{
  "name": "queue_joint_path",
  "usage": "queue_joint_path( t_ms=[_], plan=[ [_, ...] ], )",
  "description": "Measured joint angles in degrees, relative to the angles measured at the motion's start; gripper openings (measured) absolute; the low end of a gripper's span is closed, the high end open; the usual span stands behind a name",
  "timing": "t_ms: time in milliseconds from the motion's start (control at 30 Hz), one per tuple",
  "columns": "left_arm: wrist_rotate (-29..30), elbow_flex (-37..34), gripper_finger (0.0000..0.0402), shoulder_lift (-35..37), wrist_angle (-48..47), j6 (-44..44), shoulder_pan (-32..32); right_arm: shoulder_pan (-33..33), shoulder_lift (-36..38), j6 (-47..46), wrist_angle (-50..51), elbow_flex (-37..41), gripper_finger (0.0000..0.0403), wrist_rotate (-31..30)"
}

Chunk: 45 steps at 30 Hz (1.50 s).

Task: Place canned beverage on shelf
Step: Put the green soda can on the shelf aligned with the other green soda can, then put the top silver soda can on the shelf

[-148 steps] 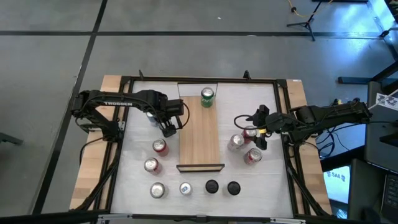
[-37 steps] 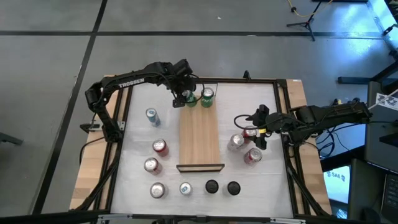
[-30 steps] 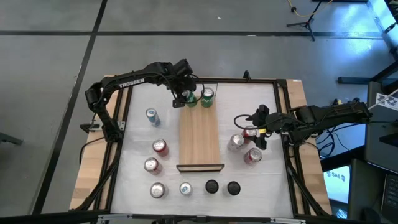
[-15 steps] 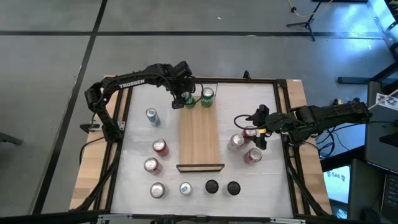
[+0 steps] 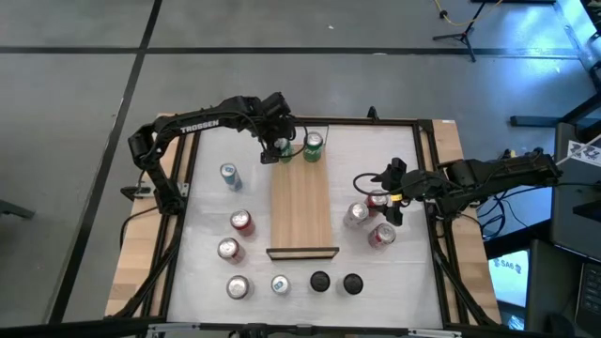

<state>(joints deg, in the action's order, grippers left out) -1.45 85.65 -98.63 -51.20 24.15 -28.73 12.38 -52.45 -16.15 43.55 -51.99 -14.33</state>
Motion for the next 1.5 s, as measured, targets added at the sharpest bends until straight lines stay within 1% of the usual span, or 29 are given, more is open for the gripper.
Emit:
queue_joint_path(
  t_ms=[300, 767, 1033, 1200, 1500],
  plan=[
    [-0.07, 0.02, 0.0322, 0.00, 4.65, -0.05, 0.07, -0.02, 0.00, -0.01, 0.02, 0.00, 0.0395, 0.02],
    [-0.11, 0.02, 0.0322, 0.00, 5.10, -0.13, 0.07, -0.01, 0.00, 0.01, 0.02, 0.00, 0.0395, 0.04],
    [1.24, 0.02, 0.0322, 0.00, 4.77, -1.58, 0.74, 0.00, 0.00, 0.01, 0.02, 0.00, 0.0395, 0.04],
    [4.17, 0.02, 0.0322, 0.00, 3.87, -2.93, 1.22, 0.00, 0.00, 0.01, 0.02, 0.00, 0.0395, 0.06],
    [4.41, 0.02, 0.0322, -0.01, 4.71, -5.58, 1.92, 0.00, 0.00, 0.10, 0.02, 0.00, 0.0395, 0.05]
  ],
)
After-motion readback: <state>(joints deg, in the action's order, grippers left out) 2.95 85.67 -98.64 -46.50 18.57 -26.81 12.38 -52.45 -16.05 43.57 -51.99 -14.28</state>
